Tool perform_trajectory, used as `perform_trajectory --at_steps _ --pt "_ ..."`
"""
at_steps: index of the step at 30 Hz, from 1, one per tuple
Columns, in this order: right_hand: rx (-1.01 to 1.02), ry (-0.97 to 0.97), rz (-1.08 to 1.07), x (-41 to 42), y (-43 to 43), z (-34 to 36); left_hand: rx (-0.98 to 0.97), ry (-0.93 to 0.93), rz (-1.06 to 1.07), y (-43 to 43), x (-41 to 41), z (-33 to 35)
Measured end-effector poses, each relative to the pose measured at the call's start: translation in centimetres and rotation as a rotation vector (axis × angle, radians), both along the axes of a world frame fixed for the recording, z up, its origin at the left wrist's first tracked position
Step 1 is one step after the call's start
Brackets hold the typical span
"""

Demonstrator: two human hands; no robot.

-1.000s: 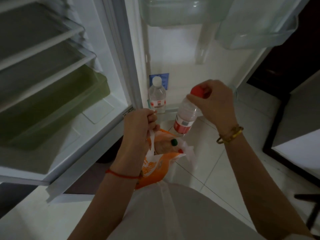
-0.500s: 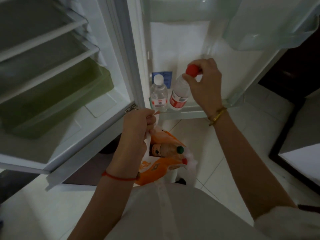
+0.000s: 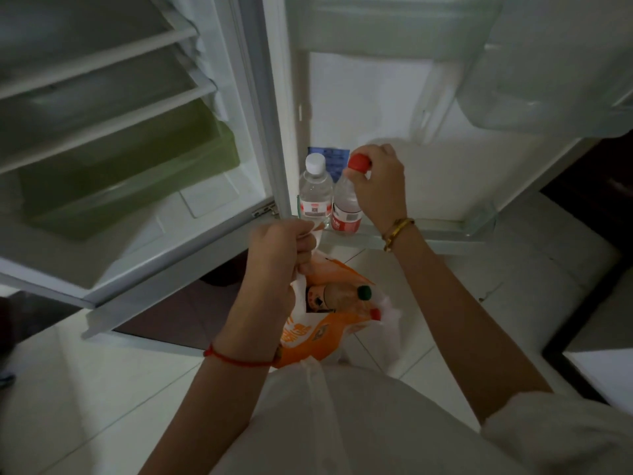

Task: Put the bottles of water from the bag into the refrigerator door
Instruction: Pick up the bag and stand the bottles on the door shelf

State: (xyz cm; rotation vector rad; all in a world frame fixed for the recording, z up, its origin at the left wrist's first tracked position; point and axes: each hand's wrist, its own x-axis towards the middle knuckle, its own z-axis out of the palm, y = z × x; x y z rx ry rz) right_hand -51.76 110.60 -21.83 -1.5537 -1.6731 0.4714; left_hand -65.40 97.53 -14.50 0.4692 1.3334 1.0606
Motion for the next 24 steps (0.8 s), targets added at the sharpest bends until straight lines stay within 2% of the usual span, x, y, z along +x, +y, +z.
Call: perform_trajectory --at_steps 8,12,14,17,19,21,24 --pt "-0.030 0.076 0.075 1.5 -0.1 -0.5 0.024 0.012 0.037 0.1 1.0 -0.1" --pt "-0.005 0.069 -0.049 2.5 -2.3 -1.8 0.021 0.002 0.048 0.1 1.4 -0.1" --pt "-0.181 -0.002 -0.051 3.4 -3.7 -3.6 0.026 0.001 0.057 0.0 1.5 -0.1" --pt "-0.674 -0.278 0.098 4.9 -5.7 -7.8 0.040 0.004 0.068 -0.2 1.9 -0.1" --pt "-0.910 -0.295 0.161 5.5 -6.8 -10.6 0.047 0.004 0.079 -0.3 2.0 0.1" --pt "-1.039 -0.265 0.171 5.7 -7.7 -12.9 0.051 -0.002 0.077 -0.4 2.1 0.1" --pt "-1.070 -0.338 0.191 5.4 -8.5 -15.3 0.053 0.019 0.062 -0.6 2.2 0.2"
